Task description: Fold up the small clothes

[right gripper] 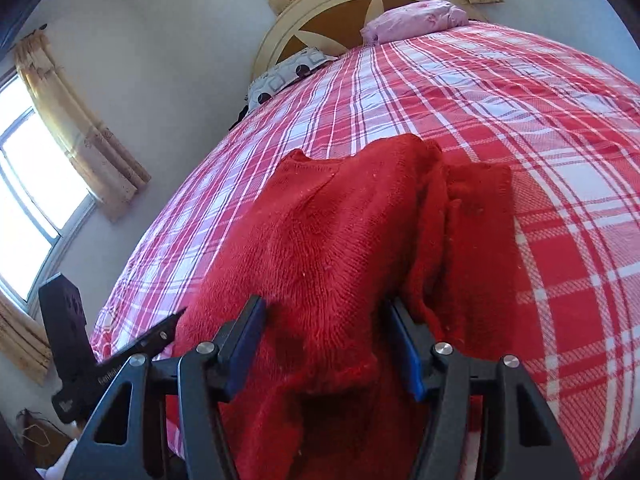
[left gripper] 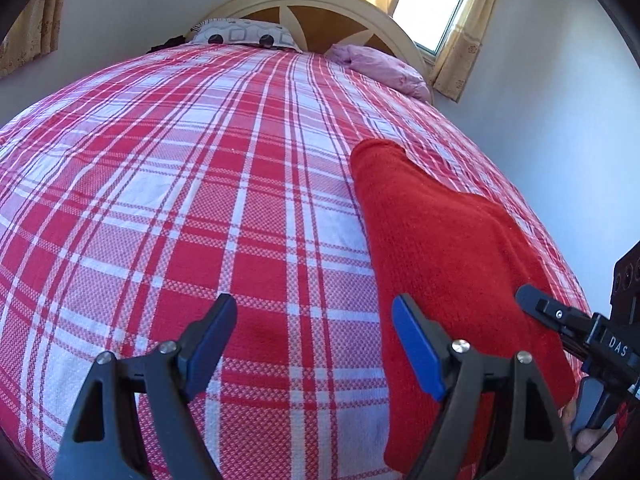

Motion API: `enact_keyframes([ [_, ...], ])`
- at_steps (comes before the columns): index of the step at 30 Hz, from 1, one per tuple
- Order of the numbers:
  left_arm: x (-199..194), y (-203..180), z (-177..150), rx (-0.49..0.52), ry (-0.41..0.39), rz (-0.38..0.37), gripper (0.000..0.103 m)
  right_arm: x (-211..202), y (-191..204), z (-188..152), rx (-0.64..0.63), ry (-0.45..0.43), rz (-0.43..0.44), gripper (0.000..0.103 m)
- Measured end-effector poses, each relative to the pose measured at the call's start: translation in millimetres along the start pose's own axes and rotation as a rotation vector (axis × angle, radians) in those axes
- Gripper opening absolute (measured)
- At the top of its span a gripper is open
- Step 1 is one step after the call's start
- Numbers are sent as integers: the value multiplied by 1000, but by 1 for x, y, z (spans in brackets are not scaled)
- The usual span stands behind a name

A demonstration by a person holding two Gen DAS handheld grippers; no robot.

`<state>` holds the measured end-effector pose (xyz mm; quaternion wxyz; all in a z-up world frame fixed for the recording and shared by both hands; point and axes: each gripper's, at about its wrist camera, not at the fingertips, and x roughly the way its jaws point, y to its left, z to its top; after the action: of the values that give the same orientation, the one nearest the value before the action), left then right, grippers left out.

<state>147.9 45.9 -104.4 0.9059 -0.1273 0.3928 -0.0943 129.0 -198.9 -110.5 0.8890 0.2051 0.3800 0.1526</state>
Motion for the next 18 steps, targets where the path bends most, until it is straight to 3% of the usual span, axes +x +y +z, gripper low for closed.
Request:
enact_keyframes([
  [1, 2, 0, 0, -6, 1, 3, 83, 2, 1, 0, -3, -4, 5, 61],
  [2, 3, 0, 0, -12, 3, 3, 83, 3, 4, -1, -21, -10, 4, 51],
  [3, 3, 1, 1, -16, 8, 3, 83, 5, 7, -2, -55, -7, -4, 34],
  [6, 1, 1, 2, -11, 13, 4, 83, 5, 11, -3, -110, 0, -20, 28],
  [13, -16, -34, 7, 149, -61, 38, 82, -32, 25, 8, -286, -70, -162, 24],
  [16, -10, -51, 3, 216, -55, 58, 83, -31, 9, 6, -331, -21, -241, 24],
  [18, -3, -59, -4, 246, -55, 90, 83, -25, -10, 0, -286, 24, -206, 25],
])
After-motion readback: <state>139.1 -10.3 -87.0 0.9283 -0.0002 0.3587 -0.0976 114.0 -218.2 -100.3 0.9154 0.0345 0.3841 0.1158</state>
